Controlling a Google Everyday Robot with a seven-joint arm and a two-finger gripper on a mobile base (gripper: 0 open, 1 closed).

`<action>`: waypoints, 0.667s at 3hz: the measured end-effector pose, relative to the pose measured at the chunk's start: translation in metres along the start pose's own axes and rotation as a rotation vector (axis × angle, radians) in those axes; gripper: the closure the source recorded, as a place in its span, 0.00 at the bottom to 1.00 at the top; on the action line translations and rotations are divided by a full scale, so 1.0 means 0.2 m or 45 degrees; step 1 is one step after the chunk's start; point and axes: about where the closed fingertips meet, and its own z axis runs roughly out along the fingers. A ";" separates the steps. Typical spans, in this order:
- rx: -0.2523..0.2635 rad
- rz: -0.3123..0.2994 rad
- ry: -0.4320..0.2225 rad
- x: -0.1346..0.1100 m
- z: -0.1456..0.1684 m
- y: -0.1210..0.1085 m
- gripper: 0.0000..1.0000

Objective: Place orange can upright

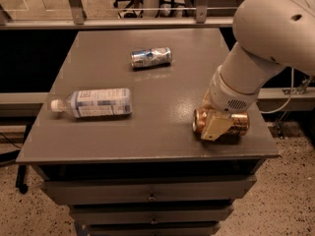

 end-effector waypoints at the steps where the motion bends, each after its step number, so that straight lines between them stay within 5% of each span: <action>1: -0.001 -0.034 0.013 -0.01 -0.03 -0.02 0.87; 2: 0.024 -0.067 0.018 -0.06 -0.11 -0.06 1.00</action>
Offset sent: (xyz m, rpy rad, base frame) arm 0.0212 0.0101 0.0474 -0.0284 -0.0619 0.0683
